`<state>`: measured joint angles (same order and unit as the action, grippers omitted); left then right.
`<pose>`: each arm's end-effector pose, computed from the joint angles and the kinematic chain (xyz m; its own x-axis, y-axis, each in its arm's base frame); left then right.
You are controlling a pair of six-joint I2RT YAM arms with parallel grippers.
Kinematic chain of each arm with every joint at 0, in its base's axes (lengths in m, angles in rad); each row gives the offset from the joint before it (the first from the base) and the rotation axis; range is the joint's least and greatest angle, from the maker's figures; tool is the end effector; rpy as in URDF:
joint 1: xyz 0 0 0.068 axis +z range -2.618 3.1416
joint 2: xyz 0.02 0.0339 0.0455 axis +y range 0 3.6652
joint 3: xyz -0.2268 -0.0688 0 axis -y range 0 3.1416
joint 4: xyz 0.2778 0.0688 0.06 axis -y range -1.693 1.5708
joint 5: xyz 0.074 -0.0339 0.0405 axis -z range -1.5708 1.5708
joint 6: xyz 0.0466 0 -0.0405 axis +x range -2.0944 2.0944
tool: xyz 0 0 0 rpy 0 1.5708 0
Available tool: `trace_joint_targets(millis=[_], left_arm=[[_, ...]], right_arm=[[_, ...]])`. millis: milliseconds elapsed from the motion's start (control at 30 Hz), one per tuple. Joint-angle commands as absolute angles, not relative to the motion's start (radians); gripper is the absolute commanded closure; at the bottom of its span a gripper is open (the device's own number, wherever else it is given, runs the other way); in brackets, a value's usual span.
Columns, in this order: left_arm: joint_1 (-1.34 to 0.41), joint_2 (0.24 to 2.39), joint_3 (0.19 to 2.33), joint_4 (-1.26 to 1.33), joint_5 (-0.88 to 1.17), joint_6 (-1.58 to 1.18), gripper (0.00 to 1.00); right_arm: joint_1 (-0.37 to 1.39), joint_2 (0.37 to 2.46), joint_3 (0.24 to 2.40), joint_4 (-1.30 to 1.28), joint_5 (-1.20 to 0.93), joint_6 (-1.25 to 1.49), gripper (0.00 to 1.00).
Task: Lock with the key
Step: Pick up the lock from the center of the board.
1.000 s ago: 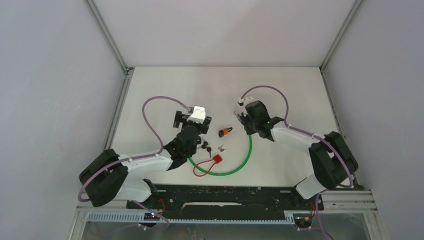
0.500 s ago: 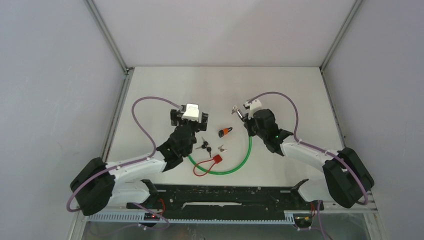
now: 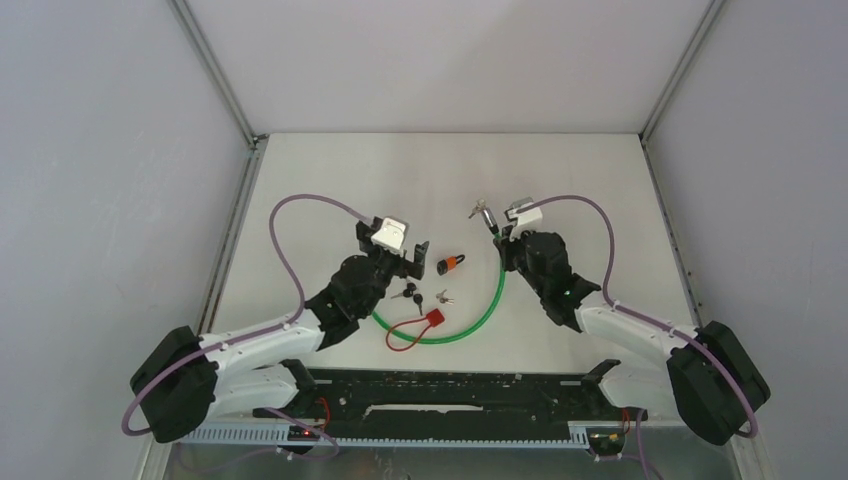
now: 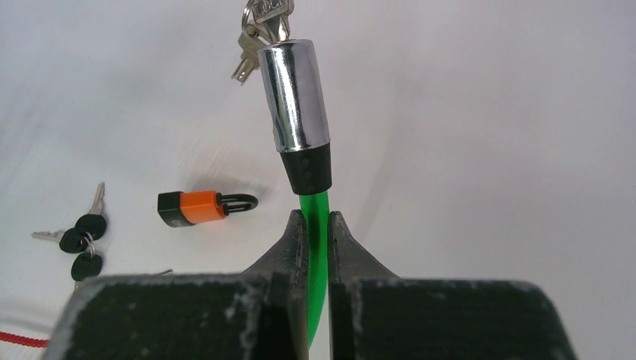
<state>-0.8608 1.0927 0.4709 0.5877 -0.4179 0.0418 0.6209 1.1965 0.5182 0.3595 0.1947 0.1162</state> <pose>0.2053 -0.2098 0.1978 -0.0043 0.0636 -0.9980 0.4293 0.9015 0.0556 0.2531 0.1699 0.1595 -0.3021 -0.0762 -0.9502 -0.3889 0.9199 0.0499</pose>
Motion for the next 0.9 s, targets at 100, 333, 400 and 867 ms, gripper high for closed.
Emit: trace_joint_targets(millis=[100,333,400,867], left_arm=[[-0.862,1.073,0.488,0.585,-0.593,0.024,0.04],[-0.860,0.887,0.539,0.267,-0.803,-0.227,0.03],[-0.860,0.811,0.533,0.140,-0.847,-0.340,0.02],[-0.837,0.508,0.323,-0.157,-0.706,-0.714,0.00]], right_arm=[[0.632,1.126,0.489,0.514,0.253,0.116,1.00],[0.644,1.114,0.409,0.641,0.289,0.092,1.00],[0.645,1.118,0.397,0.662,0.287,0.078,1.00],[0.653,0.963,0.271,0.816,0.167,0.089,1.00]])
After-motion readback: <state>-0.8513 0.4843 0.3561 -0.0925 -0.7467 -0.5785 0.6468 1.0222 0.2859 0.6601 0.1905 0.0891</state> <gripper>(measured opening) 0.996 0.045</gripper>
